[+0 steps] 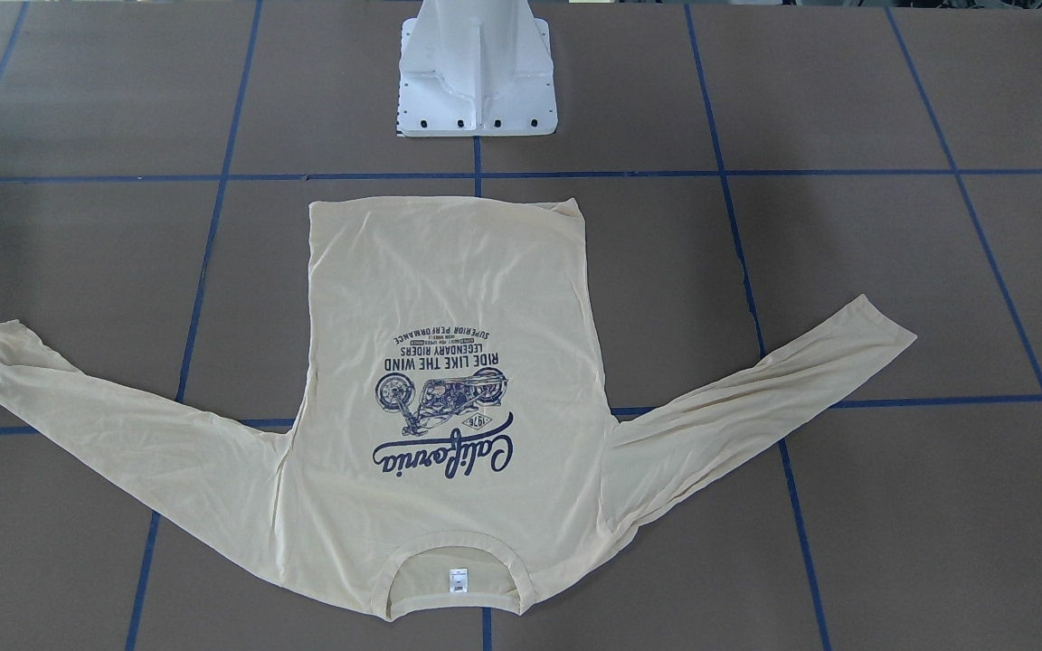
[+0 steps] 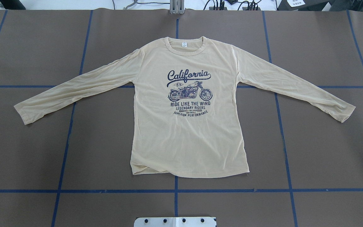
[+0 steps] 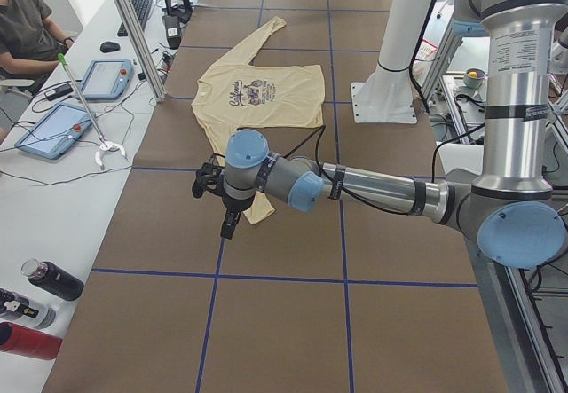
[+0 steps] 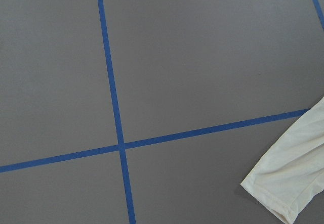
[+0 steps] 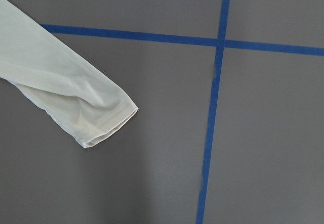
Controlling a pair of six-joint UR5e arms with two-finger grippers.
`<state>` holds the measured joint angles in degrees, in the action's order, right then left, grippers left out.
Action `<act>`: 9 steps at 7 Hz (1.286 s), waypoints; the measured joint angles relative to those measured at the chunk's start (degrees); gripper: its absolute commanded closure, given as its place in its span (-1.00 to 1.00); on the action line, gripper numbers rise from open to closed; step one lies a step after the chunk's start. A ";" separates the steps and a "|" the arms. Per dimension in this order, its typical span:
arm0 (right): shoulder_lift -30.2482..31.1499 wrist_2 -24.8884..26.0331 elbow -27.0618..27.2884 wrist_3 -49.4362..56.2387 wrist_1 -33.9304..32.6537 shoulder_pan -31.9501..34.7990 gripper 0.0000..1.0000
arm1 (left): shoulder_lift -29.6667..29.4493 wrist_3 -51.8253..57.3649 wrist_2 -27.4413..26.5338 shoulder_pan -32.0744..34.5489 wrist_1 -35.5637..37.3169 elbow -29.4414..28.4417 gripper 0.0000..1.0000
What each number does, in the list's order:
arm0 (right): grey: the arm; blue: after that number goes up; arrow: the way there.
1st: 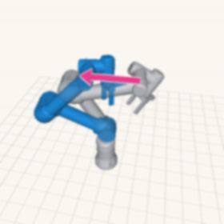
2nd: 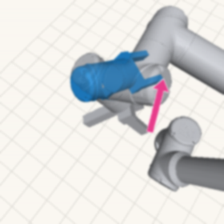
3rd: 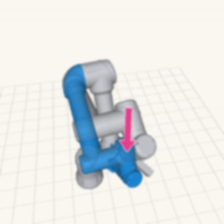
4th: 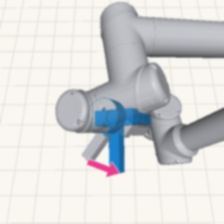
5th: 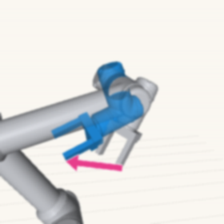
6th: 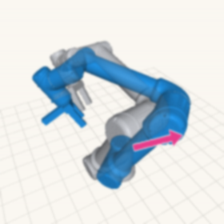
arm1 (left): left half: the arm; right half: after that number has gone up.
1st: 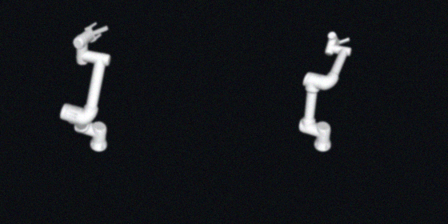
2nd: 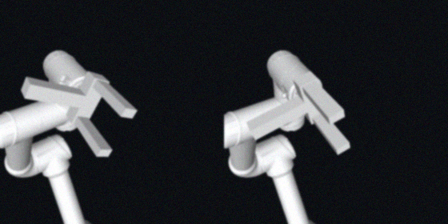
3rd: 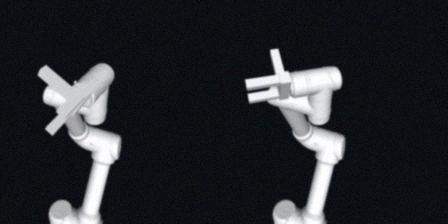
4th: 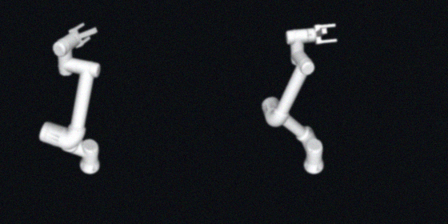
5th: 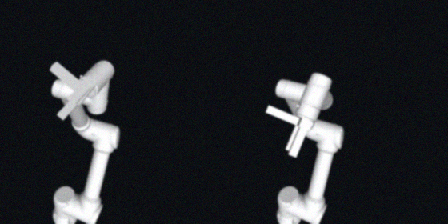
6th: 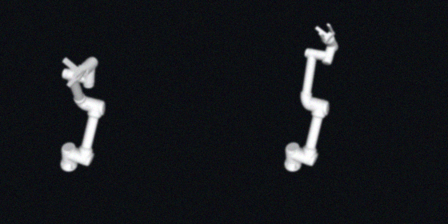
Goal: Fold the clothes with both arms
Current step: 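Move the right gripper toward the sleeve cuff nearest it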
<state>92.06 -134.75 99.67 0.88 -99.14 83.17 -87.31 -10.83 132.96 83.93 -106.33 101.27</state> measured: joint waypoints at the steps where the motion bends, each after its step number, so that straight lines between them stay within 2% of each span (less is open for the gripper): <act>1: -0.33 0.01 -0.27 0.00 0.00 -0.02 -1.00 | 0.29 0.20 0.01 -0.06 -0.23 0.03 -1.00; 4: -0.39 0.03 -0.76 0.03 1.66 0.02 -1.00 | 1.17 0.53 1.05 -0.24 -1.09 -0.03 -1.00; 6: -0.55 -0.17 -0.94 -0.09 2.80 -0.02 -1.00 | 1.19 0.47 3.62 -0.26 -2.24 -0.01 -1.00; 9: -1.42 -4.95 -3.08 -2.22 6.04 -1.36 -0.99 | 1.16 -2.17 5.07 -0.37 -6.89 0.64 -1.00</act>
<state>90.64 -139.70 96.59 -1.34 -93.10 81.81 -86.15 -13.01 138.03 83.57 -113.23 101.91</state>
